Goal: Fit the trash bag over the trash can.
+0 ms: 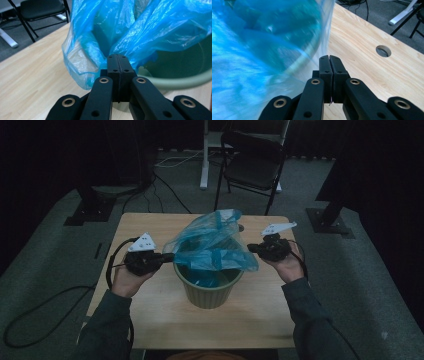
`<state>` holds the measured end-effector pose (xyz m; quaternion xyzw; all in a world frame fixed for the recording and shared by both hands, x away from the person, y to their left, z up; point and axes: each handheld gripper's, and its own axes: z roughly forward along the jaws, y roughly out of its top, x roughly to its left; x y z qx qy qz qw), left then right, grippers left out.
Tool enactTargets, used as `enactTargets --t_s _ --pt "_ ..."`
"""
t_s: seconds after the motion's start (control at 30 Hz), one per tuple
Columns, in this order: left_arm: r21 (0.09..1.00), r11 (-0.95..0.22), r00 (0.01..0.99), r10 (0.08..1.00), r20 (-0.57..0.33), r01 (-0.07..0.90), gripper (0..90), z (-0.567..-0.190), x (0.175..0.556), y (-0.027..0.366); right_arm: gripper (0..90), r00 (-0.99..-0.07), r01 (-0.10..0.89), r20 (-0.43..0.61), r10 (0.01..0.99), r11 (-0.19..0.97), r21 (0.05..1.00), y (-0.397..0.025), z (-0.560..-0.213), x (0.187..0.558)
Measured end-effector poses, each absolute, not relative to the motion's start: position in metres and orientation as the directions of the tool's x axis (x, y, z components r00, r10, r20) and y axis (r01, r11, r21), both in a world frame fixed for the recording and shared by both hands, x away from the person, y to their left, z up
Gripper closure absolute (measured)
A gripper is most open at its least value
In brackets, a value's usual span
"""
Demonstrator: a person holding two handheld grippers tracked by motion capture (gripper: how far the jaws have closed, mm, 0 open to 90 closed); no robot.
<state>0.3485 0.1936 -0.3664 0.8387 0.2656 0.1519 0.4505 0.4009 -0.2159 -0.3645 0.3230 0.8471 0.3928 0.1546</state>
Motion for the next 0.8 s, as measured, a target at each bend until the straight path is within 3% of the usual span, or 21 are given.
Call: enactTargets --t_s 0.13,0.4,0.6,0.8 --pt "0.834 -0.444 0.813 0.583 -0.009 0.328 90.0 -0.373 0.346 0.199 89.1 -0.749 0.424 -0.016 0.662 0.498 0.757 -0.217 -0.368 0.398" --pt "0.84 -0.438 0.815 0.58 -0.009 0.321 90.0 -0.374 0.346 0.196 72.1 -0.754 0.376 -0.001 0.656 0.433 0.819 -0.213 -0.346 0.387" --pt "0.841 -0.436 0.816 0.577 -0.013 0.321 90.0 -0.375 0.345 0.196 68.0 -0.77 0.355 0.024 0.638 0.397 0.846 -0.209 -0.336 0.383" --pt "0.847 -0.421 0.819 0.573 -0.03 0.325 90.0 -0.377 0.341 0.197 66.4 -0.803 0.363 0.037 0.594 0.439 0.822 -0.202 -0.345 0.377"
